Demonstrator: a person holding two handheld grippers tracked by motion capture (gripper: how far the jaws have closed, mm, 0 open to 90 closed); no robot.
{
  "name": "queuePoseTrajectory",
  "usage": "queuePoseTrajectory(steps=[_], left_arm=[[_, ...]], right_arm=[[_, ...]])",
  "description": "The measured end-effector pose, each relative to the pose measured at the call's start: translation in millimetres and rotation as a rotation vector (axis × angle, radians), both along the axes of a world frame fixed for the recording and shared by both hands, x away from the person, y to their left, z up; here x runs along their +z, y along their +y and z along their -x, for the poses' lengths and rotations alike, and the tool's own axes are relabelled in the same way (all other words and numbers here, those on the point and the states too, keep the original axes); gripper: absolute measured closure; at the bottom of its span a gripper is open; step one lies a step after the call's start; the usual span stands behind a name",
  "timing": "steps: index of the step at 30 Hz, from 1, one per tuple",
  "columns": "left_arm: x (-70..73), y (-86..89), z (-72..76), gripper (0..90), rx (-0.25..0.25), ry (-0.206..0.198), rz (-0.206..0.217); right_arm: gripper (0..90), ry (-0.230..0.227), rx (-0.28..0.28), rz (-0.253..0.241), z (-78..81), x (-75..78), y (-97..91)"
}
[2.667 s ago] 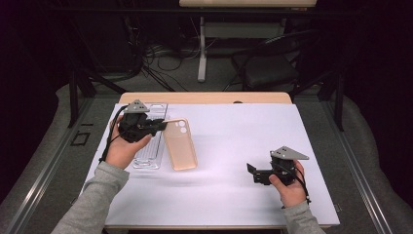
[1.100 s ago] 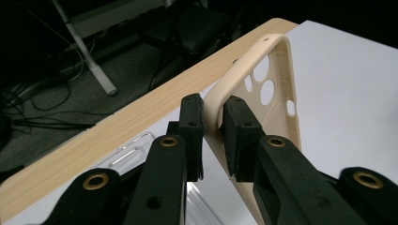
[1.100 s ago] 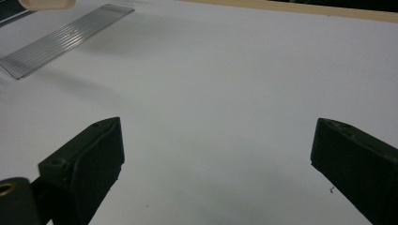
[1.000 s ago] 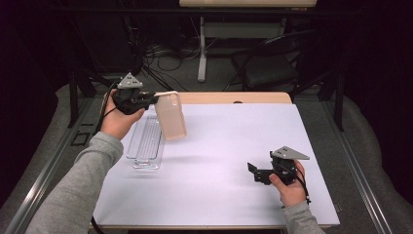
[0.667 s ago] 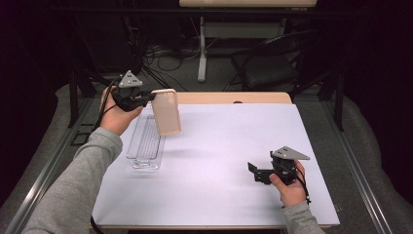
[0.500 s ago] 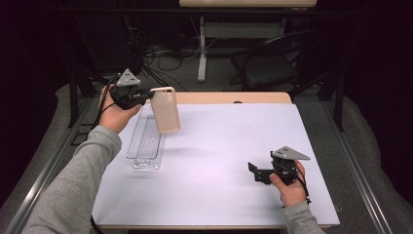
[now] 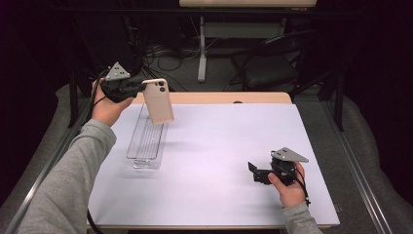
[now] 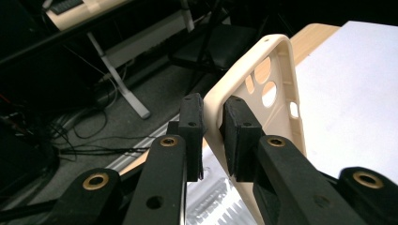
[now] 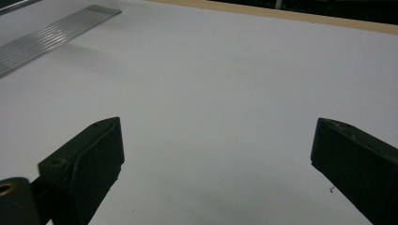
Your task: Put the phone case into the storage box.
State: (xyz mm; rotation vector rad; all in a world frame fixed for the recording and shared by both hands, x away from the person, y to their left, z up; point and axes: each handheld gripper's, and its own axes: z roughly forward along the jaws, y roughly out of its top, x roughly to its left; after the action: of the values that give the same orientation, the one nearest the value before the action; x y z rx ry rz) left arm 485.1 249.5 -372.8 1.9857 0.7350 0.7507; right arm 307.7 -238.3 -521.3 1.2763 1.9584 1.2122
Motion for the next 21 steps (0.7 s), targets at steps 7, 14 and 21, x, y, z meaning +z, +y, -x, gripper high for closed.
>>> queuePoseTrajectory(steps=[7,14,21], left_arm=[[-2.1,10.5,-9.9,78.9,-0.001,-0.021,0.013],[-3.7,14.1,-17.5,78.9,-0.007,-0.038,0.02],[-3.6,14.7,-23.5,79.0,-0.011,-0.051,0.012]], right_arm=[[1.7,-0.019,-0.023,0.013,1.4,-0.6,0.0],[1.4,-0.028,-0.046,0.015,5.5,-1.5,-2.4],[1.4,-0.042,-0.056,0.017,7.0,-2.3,-3.4]])
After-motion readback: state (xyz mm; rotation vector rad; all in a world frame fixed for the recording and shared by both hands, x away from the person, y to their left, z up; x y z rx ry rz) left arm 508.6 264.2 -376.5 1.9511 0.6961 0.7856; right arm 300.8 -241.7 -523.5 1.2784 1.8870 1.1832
